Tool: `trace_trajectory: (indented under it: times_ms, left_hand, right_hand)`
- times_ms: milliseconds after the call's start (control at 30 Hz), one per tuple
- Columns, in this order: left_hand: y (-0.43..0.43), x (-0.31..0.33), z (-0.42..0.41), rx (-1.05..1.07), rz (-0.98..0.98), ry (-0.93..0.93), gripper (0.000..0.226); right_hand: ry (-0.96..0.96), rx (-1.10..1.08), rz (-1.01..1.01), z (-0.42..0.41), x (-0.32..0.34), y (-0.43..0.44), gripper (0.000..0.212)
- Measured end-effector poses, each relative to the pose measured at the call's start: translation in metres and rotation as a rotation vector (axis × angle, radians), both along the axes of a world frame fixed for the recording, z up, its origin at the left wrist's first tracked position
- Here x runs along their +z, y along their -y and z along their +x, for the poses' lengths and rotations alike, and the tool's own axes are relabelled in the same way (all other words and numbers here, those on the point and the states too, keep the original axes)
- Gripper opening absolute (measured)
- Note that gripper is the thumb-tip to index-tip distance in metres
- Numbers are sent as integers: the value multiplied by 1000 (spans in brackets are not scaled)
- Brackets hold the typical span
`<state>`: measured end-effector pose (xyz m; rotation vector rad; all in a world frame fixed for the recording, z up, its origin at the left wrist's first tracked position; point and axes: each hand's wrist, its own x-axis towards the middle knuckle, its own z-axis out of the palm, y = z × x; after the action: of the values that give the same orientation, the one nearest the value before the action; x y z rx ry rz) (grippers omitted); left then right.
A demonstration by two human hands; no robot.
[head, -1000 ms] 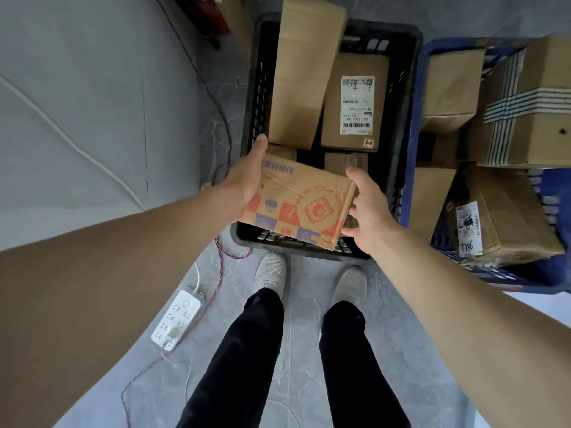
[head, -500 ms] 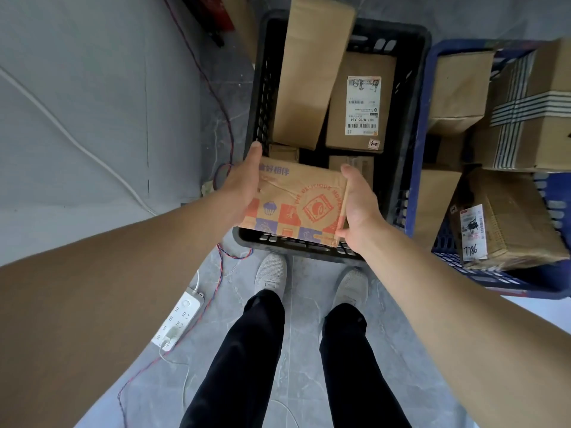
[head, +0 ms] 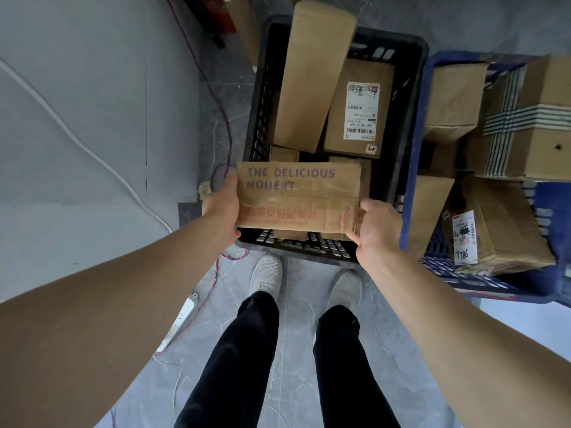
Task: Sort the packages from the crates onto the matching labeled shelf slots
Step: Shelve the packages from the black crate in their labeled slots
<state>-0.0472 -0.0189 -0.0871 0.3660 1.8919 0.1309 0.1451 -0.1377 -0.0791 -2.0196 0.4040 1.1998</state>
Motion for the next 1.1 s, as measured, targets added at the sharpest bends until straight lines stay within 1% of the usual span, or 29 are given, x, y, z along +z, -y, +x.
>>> trace_trajectory:
  times_ms: [67,133,200,300,400,433,467,500,533,600,633,733,800,867,967,1100]
  left_hand:
    - [5,0,1,-53,-14,-2,40]
    - [9,-4,0,-120,-53,24,21]
    - [11,-5,-1,-155,-91,47,13]
    - [10,-2,-1,-214,-122,51,22]
    - [8,-2,-2,-234,-171,84,41]
    - [8,-2,-3,-239,-178,79,45]
    - [9,-2,-3,-243,-179,71,44]
    - [11,-2,-3,-238,-173,59,37]
    - [12,-2,-3,-228,-162,51,26]
    - [15,1,-1,-198,-110,38,8]
    - [16,3,1,-185,-75,29,5]
    - [16,1,-1,-180,-16,-20,13]
    - [16,-4,-4,-226,-13,-24,17]
    - [14,-8,-3,-291,-6,12,20]
    - [10,-11,3,-346,-12,60,34]
    - [7,-12,10,-396,-31,32,42]
  right_hand:
    - [-21,57,-48,-2,-7,8,17]
    - [-31,79,-90,-5,-15,15,24]
    - [-39,123,-129,-8,-18,21,33]
    - [-80,161,-161,-12,-21,27,37]
    - [-149,96,-151,-12,-21,27,26]
    - [-166,75,-141,-12,-19,26,30]
    - [-172,62,-120,-12,-18,25,38]
    - [-164,64,-106,-11,-18,23,43]
    - [-133,70,-96,-11,-17,22,43]
    - [-72,76,-71,-11,-15,19,32]
    - [-50,80,-60,-11,-15,18,26]
    - [-19,105,-45,-12,-18,16,14]
    - [-25,118,-67,-13,-21,14,23]
    - [-11,143,-93,-13,-26,14,28]
    - [-1,158,-107,-12,-31,15,38]
    - [-49,145,-107,-11,-32,16,34]
